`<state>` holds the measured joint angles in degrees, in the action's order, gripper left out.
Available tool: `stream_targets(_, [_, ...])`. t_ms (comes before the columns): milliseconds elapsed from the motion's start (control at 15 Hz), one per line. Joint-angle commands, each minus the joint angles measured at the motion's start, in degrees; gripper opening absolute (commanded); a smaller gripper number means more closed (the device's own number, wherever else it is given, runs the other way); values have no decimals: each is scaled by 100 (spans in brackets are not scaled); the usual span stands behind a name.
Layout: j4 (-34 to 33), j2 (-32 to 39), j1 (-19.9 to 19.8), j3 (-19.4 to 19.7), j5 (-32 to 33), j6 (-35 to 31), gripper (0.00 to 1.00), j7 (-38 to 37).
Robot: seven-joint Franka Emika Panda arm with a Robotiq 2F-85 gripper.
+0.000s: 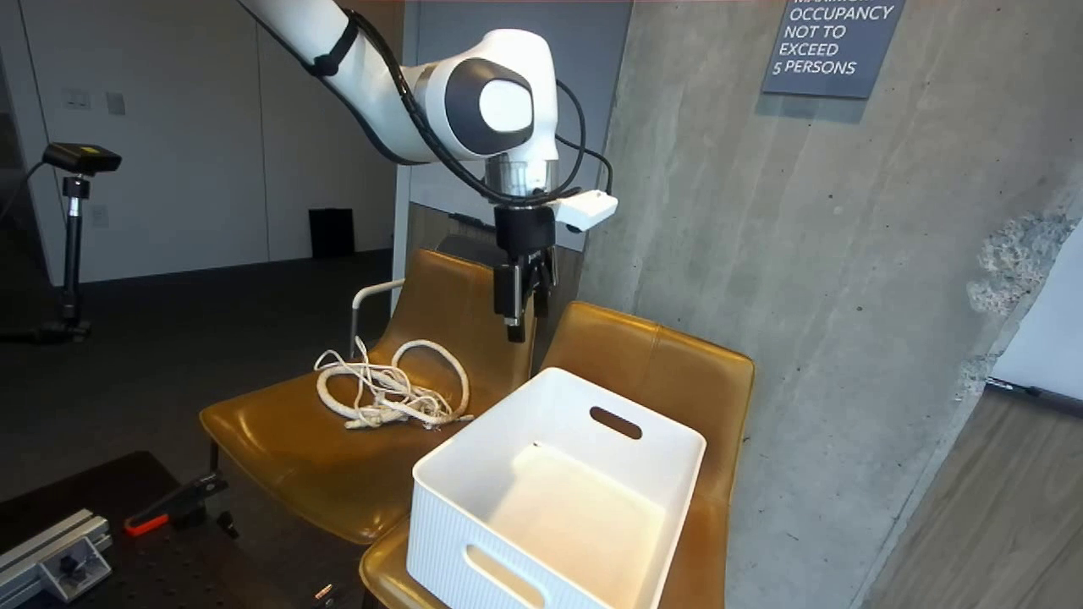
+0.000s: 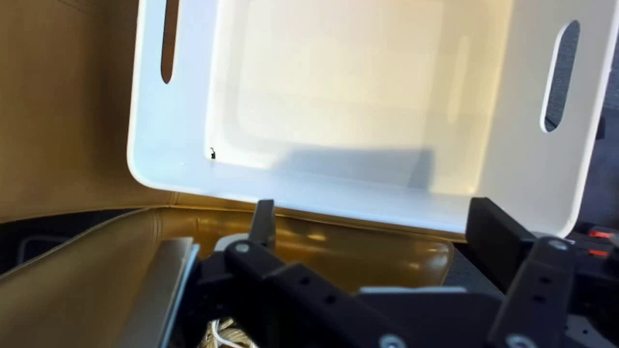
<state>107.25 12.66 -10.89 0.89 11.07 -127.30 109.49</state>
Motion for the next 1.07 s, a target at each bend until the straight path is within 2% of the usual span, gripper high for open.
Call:
stream_targets(0, [-56, 100, -273, 236, -390, -43, 100, 943])
stream_targets(267, [-86, 276, -553, 380, -877, 38, 100, 1716])
stream_targets(467, [-38, 324, -642, 389, -1177, 92, 100, 2020])
stream_targets(533, [-12, 323, -540, 458, -960, 13, 100, 1744])
stream_targets(1000, [-12, 365, -557, 453, -1053, 13, 100, 1842])
